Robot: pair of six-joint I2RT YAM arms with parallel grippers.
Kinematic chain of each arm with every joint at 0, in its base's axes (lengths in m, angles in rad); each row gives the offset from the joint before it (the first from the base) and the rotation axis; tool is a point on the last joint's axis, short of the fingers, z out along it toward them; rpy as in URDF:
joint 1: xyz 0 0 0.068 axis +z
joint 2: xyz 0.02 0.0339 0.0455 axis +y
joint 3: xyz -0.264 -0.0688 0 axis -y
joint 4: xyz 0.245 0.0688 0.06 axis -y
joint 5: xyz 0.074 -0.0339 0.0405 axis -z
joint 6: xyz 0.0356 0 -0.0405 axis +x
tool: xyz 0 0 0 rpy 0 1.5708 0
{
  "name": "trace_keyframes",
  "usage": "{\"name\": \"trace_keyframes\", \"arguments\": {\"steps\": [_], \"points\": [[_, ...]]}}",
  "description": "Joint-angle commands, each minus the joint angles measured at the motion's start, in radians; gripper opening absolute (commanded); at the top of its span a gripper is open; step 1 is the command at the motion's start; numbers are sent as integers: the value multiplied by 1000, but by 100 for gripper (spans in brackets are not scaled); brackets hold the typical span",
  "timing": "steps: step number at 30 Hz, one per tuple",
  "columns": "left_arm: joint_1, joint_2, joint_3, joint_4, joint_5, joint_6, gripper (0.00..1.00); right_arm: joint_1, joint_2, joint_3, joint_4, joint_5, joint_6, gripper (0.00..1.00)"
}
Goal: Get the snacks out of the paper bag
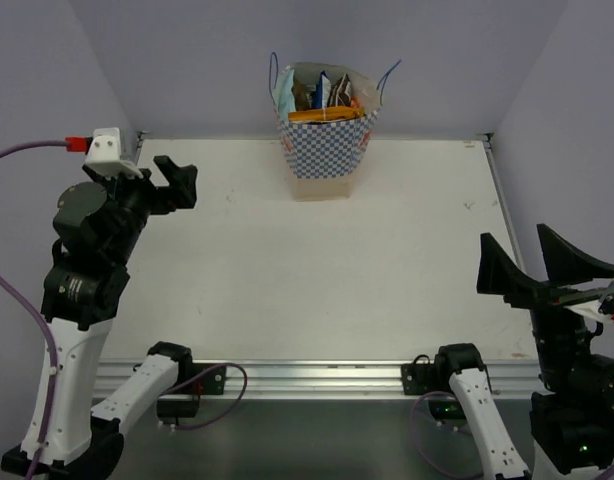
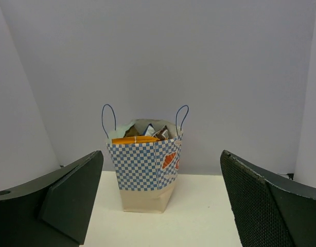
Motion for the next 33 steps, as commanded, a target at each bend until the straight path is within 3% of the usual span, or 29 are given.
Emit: {"name": "trace_keyframes", "arguments": {"steps": [1,6,10,17,23,28,31,33], "points": [[-4,126,7,48,79,-81,100,1,43,-37,7,-68,80,99],[-13,378,81,177,165,-211,100,1,114,-102,-19,-195,135,99],[-73,579,217,301,90,-236,100,3,142,-169,1,-318,169,99],[-151,970,508,365,-77,-245,98,1,148,-260,44,-380,175,99],[-165,1205,702,399,-229,-219,80,6,128,-301,64,-395,163,99],[-167,1341,798,413,-294,-190,60,23,110,-320,56,-369,140,99],[-170,1363,817,410,-291,-184,46,29,97,-332,58,-348,132,99],[-170,1359,805,402,-292,-181,30,30,93,-338,62,-337,128,99]]}}
